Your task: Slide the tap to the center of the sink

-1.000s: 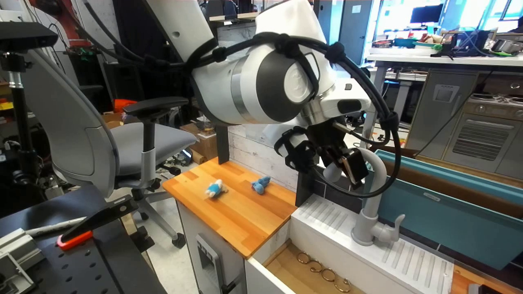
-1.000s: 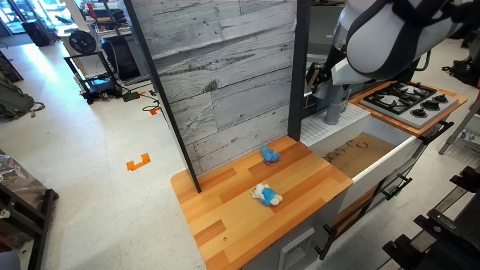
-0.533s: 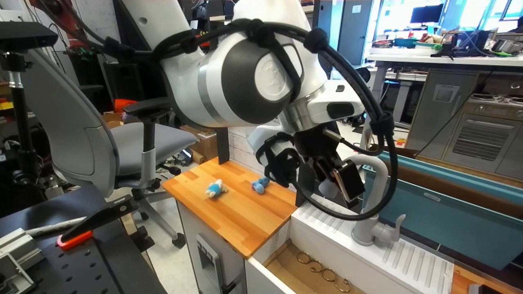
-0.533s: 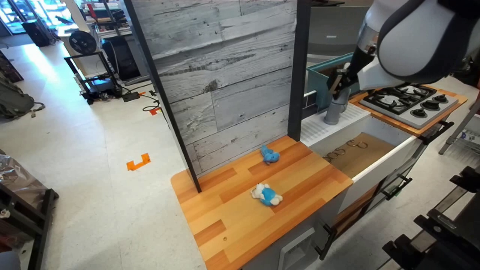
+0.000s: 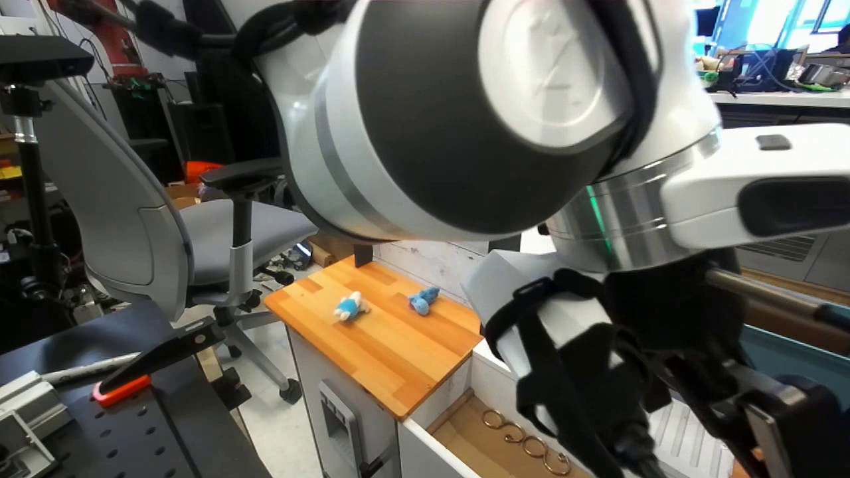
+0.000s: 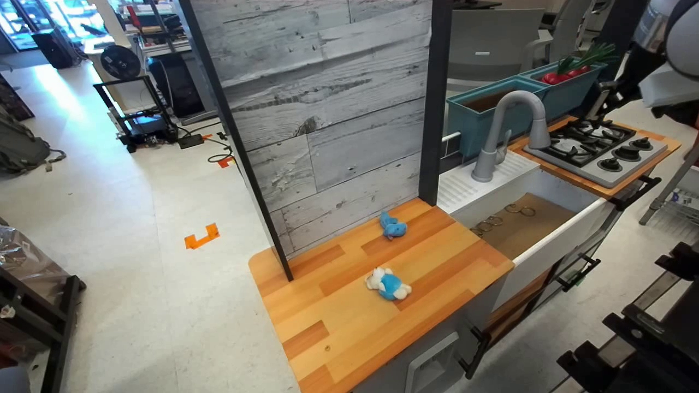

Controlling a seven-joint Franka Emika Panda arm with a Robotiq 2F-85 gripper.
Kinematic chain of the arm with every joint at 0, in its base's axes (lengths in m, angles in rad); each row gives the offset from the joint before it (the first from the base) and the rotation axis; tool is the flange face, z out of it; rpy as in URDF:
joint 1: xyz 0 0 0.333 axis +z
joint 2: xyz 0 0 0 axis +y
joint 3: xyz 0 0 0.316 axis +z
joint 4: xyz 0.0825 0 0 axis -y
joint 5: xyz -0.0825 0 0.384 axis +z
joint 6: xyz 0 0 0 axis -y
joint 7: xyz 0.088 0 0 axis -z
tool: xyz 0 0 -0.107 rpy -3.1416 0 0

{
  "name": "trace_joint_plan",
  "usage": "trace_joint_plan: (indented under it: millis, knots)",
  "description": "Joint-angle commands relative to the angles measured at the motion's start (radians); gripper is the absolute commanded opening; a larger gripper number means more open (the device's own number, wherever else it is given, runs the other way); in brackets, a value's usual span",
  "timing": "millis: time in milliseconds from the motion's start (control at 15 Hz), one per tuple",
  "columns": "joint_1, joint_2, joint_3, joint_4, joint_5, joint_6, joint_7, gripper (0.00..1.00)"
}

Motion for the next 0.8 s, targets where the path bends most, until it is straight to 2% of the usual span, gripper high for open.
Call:
trace_joint_plan:
  millis: [0,200,333,533,733]
  knots:
    - [-0.055,-0.169,0.048,-0.066,-0.042,-0.150,-0.131,1.00]
    - [-0.058,-0.284,0.103,-0.111,-0.100,-0.263,-0.168,1.00]
    - [-0.072,-0.360,0.166,-0.117,-0.148,-0.366,-0.169,1.00]
    - [-0.151,-0.475,0.326,-0.120,-0.171,-0.528,-0.203,1.00]
    - [-0.241,-0.556,0.489,-0.108,-0.081,-0.699,-0.302,1.00]
